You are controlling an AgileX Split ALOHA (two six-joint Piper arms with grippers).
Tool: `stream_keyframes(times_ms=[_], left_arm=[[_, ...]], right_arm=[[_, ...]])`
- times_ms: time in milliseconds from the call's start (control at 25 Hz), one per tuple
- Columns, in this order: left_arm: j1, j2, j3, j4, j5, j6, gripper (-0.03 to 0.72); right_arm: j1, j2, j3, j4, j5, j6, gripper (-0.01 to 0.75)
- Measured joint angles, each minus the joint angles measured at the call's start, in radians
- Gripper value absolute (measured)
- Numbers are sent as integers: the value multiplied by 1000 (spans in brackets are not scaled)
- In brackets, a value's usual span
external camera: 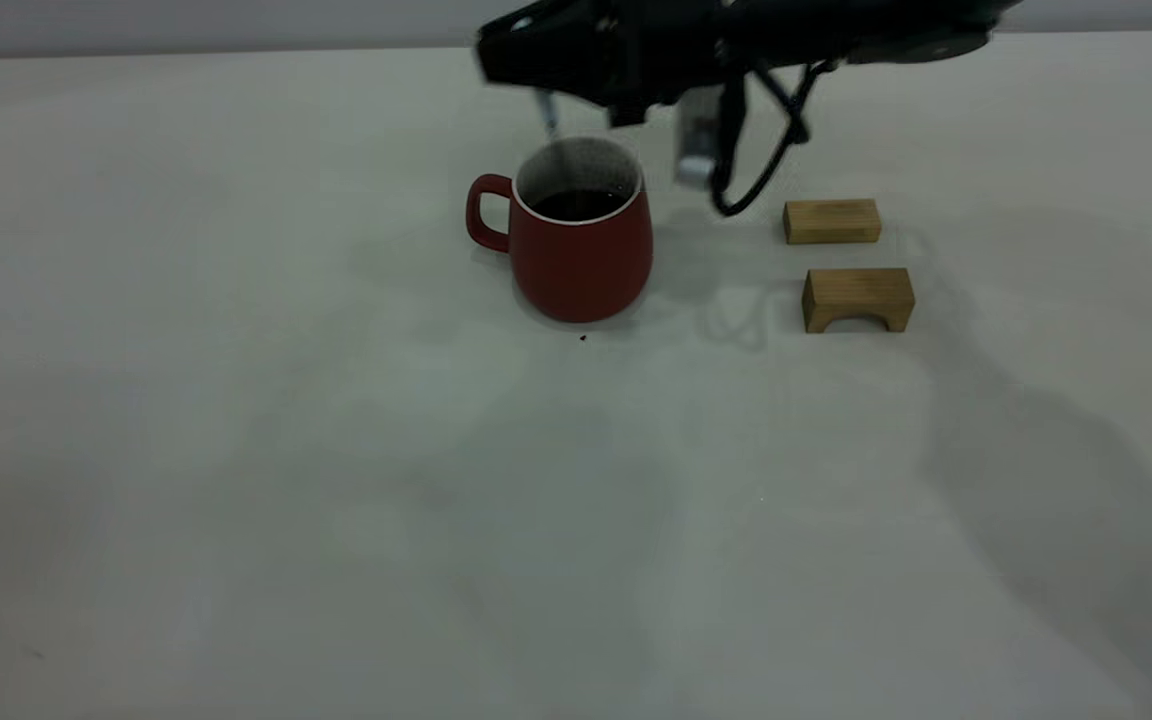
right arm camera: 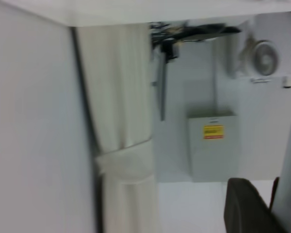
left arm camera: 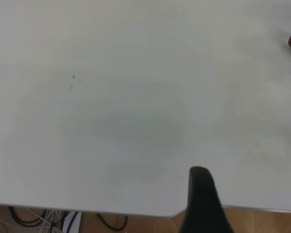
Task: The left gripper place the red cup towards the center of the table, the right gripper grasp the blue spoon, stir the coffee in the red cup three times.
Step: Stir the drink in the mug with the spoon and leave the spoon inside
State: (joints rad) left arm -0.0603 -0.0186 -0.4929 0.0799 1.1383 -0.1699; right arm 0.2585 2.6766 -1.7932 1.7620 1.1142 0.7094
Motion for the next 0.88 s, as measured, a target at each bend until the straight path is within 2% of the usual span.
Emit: stream_keyframes(times_ms=[240,440,560,680,880], left_arm=[[0,0,0,0,0,0,558],[0,0,0,0,0,0,558],[0,0,0,0,0,0,558],[0,0,0,0,0,0,558],[0,0,0,0,0,0,558]], right_arm=[[-18,-17,79,-8,-59,4,124],[-17,-18,82,-28,-22,-3,124],[-17,-18,84,-13,5,-73,140],[-17,-19,84,-9,26,-251,224],[-17,-52,84,-57,27,-666,444]])
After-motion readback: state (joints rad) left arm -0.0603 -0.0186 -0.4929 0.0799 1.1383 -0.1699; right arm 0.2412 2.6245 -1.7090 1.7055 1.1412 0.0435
